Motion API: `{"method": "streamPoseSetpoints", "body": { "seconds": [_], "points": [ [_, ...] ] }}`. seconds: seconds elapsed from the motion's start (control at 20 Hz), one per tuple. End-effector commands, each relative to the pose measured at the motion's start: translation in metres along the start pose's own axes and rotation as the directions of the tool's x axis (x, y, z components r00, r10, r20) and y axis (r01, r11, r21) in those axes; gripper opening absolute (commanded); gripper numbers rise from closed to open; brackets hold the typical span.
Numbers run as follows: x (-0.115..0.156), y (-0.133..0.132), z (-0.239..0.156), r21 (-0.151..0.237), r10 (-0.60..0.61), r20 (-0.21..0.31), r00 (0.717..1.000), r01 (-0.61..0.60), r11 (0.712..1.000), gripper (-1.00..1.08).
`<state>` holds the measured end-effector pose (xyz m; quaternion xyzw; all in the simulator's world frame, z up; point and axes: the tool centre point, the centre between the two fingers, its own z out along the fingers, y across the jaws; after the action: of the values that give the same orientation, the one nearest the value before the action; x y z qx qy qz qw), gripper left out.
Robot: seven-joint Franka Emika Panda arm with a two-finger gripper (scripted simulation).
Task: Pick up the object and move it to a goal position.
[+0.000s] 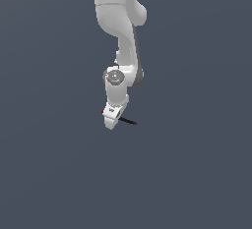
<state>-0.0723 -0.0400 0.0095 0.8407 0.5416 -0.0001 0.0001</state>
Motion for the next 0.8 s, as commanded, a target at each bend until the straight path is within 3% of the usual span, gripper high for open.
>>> {"method": "streamPoseSetpoints", "body": {
  "seconds": [0.0,0.4,0.75],
  "points": [
    [0.0,0.001,0.002,0.0,0.001,0.0,1.0,-0.001,1.0,-1.0],
    [0.002,-0.001,-0.001,0.0,-0.005,-0.001,1.0,0.005,1.0,-1.0],
    [-0.012,-0.001,-0.018,0.0,-0.005,-0.001,1.0,0.005,1.0,-1.0]
  ]
}}
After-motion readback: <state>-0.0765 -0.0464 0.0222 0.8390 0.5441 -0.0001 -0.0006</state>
